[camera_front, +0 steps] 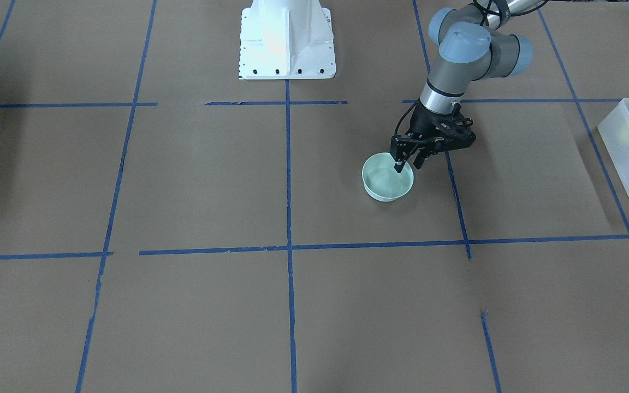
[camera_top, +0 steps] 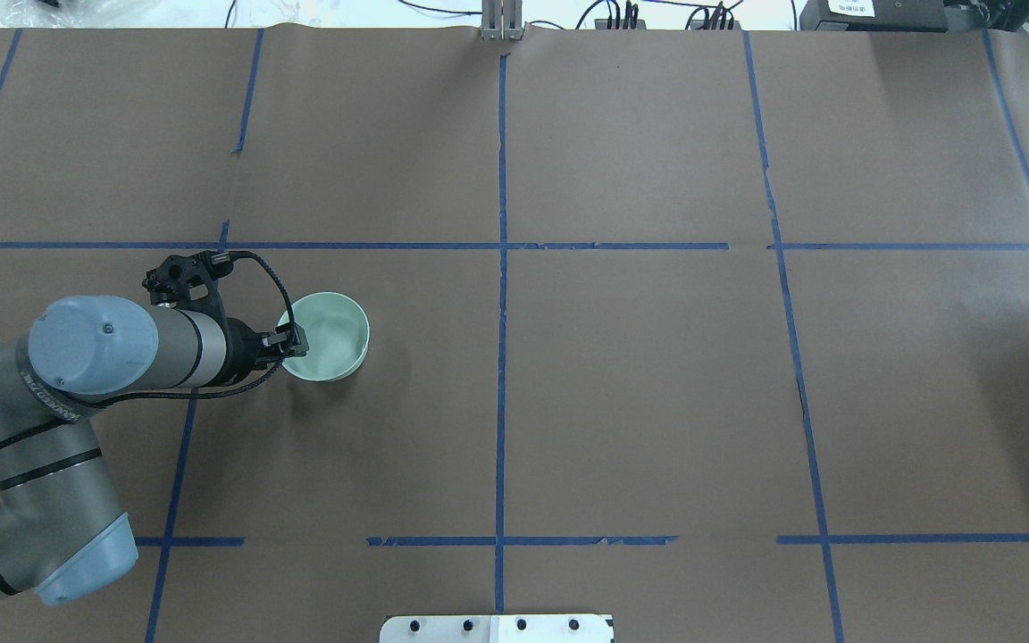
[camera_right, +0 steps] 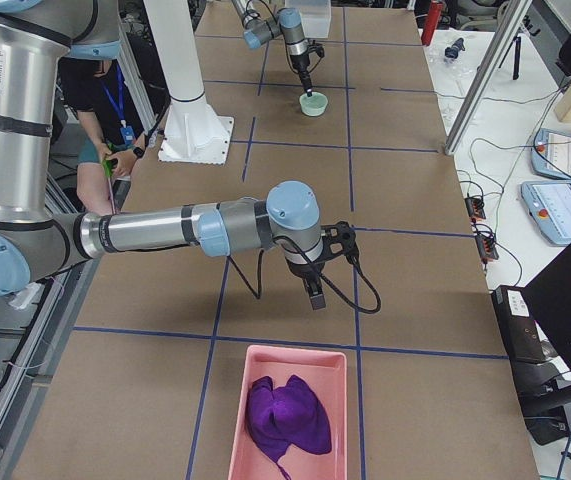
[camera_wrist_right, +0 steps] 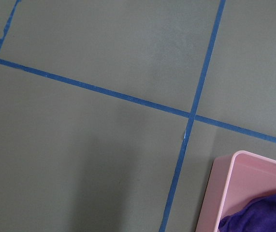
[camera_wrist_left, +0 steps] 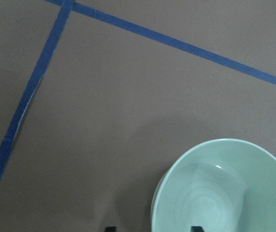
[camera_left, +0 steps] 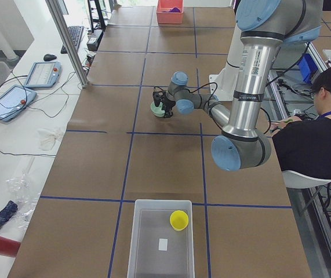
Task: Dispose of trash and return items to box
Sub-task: 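Lift the green bowl with the left gripper toward the clear bin, then lower the green bowl into the clear bin and open the left gripper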
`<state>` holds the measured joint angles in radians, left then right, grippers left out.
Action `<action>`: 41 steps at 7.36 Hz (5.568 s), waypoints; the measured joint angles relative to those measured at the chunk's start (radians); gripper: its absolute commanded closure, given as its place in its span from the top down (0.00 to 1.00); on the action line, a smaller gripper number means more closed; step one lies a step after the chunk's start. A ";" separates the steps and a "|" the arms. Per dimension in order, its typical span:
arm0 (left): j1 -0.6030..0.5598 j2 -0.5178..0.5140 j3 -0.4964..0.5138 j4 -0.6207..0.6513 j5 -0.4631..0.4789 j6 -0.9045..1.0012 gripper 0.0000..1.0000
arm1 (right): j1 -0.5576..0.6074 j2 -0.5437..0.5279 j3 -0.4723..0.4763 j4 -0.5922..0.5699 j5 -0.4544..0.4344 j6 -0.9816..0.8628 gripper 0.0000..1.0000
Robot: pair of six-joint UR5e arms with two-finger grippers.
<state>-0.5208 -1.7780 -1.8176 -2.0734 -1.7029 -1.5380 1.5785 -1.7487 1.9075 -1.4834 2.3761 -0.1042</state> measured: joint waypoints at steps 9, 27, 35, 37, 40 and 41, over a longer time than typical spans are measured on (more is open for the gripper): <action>-0.518 0.076 -0.350 0.410 -0.336 0.870 0.00 | -0.001 0.001 -0.001 0.000 -0.001 -0.002 1.00; -1.026 0.435 0.368 -0.289 -0.499 1.854 1.00 | -0.002 0.006 0.001 0.002 0.000 -0.002 1.00; -1.052 0.408 0.080 0.274 -0.785 1.673 1.00 | -0.002 -0.012 -0.033 -0.009 0.031 0.013 1.00; -1.056 0.467 0.081 0.292 -0.776 1.676 1.00 | -0.001 -0.026 -0.080 -0.011 0.071 0.015 1.00; -1.059 0.472 0.058 0.374 -0.580 1.672 1.00 | -0.035 -0.020 -0.086 -0.019 0.021 0.013 1.00; -1.060 0.466 0.041 0.396 -0.562 1.673 1.00 | -0.045 -0.019 -0.086 -0.021 0.014 0.014 1.00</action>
<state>-1.5807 -1.3123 -1.7765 -1.6775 -2.2653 0.1352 1.5340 -1.7680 1.8217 -1.5047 2.3898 -0.0901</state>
